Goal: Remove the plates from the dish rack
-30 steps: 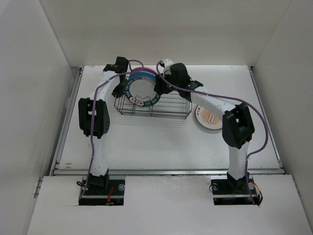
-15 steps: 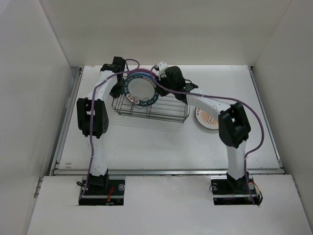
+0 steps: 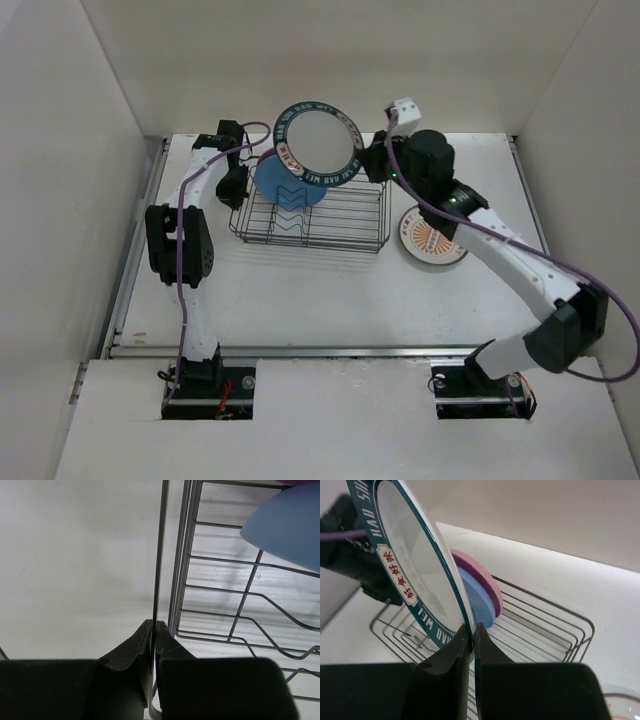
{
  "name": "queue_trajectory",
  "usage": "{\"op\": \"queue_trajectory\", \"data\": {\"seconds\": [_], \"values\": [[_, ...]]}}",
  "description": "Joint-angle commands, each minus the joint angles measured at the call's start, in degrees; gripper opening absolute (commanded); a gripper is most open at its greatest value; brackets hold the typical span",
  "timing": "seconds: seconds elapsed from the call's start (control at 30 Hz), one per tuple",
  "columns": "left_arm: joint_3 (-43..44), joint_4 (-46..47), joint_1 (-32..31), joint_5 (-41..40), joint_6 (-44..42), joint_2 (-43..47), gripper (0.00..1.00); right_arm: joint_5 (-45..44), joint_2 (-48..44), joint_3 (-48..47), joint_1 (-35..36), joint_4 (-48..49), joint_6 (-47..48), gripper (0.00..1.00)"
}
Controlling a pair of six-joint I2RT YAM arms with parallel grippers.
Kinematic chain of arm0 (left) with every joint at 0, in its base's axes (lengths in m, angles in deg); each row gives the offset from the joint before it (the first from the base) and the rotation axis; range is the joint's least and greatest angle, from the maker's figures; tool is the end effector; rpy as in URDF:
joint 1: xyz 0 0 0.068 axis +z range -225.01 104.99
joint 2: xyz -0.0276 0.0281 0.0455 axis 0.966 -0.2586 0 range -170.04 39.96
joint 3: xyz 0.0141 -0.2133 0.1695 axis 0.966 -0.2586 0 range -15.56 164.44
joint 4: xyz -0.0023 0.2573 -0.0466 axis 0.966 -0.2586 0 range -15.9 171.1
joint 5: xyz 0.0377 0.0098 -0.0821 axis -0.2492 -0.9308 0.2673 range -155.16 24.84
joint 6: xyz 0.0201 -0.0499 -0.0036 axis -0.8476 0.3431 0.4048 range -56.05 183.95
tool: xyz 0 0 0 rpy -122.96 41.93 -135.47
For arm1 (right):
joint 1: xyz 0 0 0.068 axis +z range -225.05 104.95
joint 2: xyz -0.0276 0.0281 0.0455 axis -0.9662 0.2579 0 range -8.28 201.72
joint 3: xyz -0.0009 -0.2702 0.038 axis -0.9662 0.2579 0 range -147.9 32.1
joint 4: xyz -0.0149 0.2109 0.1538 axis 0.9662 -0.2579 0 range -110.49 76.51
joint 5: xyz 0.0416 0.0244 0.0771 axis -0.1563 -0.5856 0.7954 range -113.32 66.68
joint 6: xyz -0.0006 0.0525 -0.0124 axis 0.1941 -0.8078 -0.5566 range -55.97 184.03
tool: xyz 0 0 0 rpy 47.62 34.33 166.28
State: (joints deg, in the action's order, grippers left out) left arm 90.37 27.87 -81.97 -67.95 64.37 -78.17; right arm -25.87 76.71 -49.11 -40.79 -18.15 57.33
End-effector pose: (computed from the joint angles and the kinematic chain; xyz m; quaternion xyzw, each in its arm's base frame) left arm 0.4391 -0.0518 0.2536 0.0505 0.9755 0.0100 0.2138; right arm 0.2933 0.1979 0.4041 -0.1662 0.7387 0.2127 0.6176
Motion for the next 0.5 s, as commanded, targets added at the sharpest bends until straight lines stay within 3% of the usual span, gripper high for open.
{"op": "queue_trajectory", "data": {"seconds": [0.0, 0.07, 0.13, 0.17, 0.2, 0.23, 0.3, 0.47], "values": [[-2.9, -5.7, 0.3, 0.5, 5.0, 2.7, 0.0, -2.3, -6.8, 4.5, -4.5, 4.6, -14.0, 0.0], [-4.3, -5.1, 0.3, 0.5, 5.5, 3.5, 0.0, -0.2, -12.1, 13.0, -12.7, 1.6, -22.9, 0.0], [-5.0, -5.1, 0.3, 0.0, 5.6, 4.0, 0.0, -0.2, -15.5, 15.4, -15.0, -0.8, -28.2, 0.0], [-5.0, -4.6, 0.3, 0.0, 5.6, 4.0, 0.0, -0.2, -19.1, 20.5, -19.5, -1.9, -30.3, 0.0], [-5.0, -4.6, 0.3, 0.0, 5.6, 4.0, 0.05, -0.2, -20.8, 23.1, -21.8, -3.1, -32.6, 0.0], [-5.0, -4.6, 0.3, 0.0, 5.6, 4.0, 0.17, -0.2, -22.4, 25.6, -24.0, -5.6, -37.2, 0.0], [-5.6, -4.6, 0.3, 0.0, 5.6, 4.0, 0.25, 0.6, -26.9, 32.9, -30.0, -7.5, -41.5, 0.0], [-5.0, -4.0, 0.3, -2.0, 6.1, 4.6, 0.31, 1.3, -33.1, 46.0, -36.8, -6.6, -53.5, 0.0]]}}
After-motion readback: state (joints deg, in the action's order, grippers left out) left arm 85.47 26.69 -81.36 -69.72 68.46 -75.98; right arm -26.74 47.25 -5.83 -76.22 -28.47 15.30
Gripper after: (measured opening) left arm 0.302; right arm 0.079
